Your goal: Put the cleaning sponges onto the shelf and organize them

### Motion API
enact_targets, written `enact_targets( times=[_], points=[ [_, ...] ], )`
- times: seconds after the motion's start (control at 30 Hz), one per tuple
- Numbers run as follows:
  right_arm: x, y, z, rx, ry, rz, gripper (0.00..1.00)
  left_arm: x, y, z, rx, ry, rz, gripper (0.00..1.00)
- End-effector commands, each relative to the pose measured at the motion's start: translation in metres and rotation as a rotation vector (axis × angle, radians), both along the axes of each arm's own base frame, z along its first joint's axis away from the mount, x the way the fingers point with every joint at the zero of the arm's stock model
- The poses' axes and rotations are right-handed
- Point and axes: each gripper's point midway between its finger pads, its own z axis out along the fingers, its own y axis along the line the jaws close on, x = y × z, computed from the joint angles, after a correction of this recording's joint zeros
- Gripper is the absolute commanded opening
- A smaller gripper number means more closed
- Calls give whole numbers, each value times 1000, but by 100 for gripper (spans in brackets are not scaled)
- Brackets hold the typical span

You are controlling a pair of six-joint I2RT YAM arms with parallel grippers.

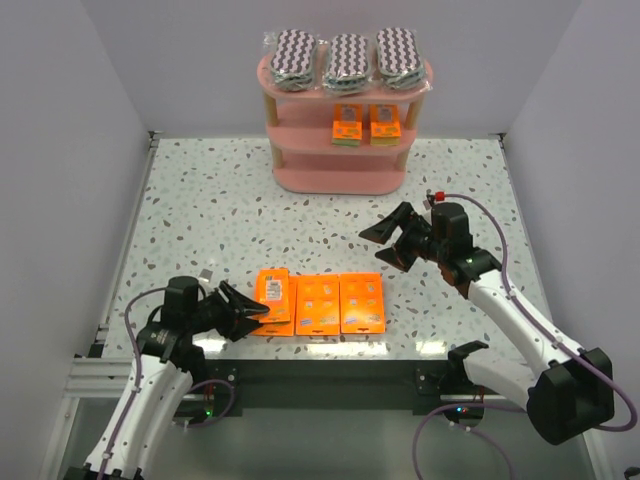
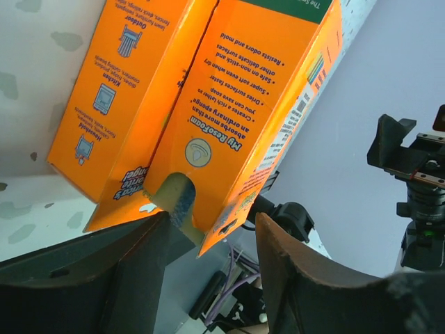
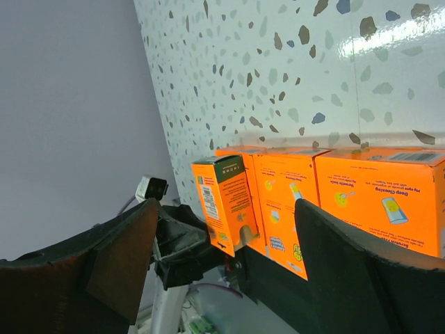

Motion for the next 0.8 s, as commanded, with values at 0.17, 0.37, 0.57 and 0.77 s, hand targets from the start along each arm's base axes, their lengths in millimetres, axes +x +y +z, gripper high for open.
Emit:
enact_targets(
  times=[0.17, 0.37, 0.57, 0.77],
  points=[
    [6, 2, 1, -9, -34, 6, 80, 14, -4, 10, -15, -56, -31, 51],
    [6, 3, -1, -8, -30, 8, 79, 16, 2, 8, 40, -58, -17, 48],
    [6, 2, -4, -10, -26, 5, 76, 29, 0, 24, 14, -112, 14, 42],
    [7, 3, -3, -8, -25, 9, 72, 31, 0, 23, 36, -115, -11, 31]
  ],
)
